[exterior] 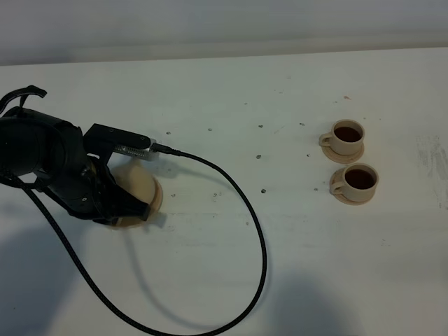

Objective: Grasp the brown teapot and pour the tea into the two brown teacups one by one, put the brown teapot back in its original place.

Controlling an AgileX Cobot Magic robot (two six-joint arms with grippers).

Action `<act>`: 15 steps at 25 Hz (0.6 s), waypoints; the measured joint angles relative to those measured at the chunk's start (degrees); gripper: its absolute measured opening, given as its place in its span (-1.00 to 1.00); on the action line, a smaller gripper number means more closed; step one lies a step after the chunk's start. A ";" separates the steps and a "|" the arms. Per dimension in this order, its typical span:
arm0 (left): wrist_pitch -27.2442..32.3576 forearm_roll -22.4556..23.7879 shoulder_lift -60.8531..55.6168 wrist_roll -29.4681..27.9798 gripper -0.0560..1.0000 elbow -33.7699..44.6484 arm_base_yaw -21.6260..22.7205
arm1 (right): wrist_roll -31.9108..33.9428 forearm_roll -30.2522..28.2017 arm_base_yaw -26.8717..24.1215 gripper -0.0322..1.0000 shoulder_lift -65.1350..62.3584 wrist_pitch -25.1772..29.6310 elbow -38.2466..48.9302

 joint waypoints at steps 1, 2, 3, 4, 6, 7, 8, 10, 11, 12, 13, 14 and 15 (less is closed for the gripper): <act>0.27 0.00 0.00 0.00 -0.43 0.00 0.00 | 0.00 0.00 0.00 0.11 0.00 0.00 0.00; 0.49 0.00 0.00 0.00 -0.34 0.00 0.00 | 0.00 0.00 0.00 0.11 0.00 0.00 0.00; 0.76 0.00 0.00 0.00 -0.26 0.00 0.00 | 0.00 0.00 0.00 0.11 0.00 0.00 0.00; 0.96 0.00 0.00 0.00 -0.17 0.00 0.00 | 0.00 0.00 0.00 0.11 0.00 0.00 0.00; 1.44 0.00 -0.07 0.00 -0.02 0.00 0.00 | 0.00 0.00 0.00 0.11 0.00 0.00 0.00; 2.05 0.00 -0.29 0.00 0.02 0.00 0.00 | 0.00 0.00 0.00 0.11 0.00 0.00 0.00; 2.65 0.00 -0.64 0.05 0.05 0.00 0.00 | 0.00 0.00 0.00 0.11 0.00 0.00 0.00; 4.54 0.00 -2.47 0.05 0.08 0.00 0.00 | 0.00 0.00 0.00 0.11 0.00 0.00 0.00; 5.98 0.00 -3.94 0.05 0.09 0.00 0.00 | 0.00 0.00 0.00 0.11 0.00 0.00 0.00; 7.61 -0.08 -5.38 0.05 0.09 0.00 0.00 | 0.00 0.00 0.00 0.11 0.00 0.00 0.00; 10.01 -0.13 -7.27 0.05 0.09 0.00 0.00 | 0.00 0.00 0.00 0.11 0.00 0.00 0.00; 12.89 -0.20 -9.30 0.05 0.09 0.00 0.00 | 0.00 0.00 0.00 0.11 0.00 0.00 0.00; 15.62 -0.20 -11.07 0.05 0.09 0.00 0.00 | 0.00 0.00 0.00 0.11 0.00 0.00 0.00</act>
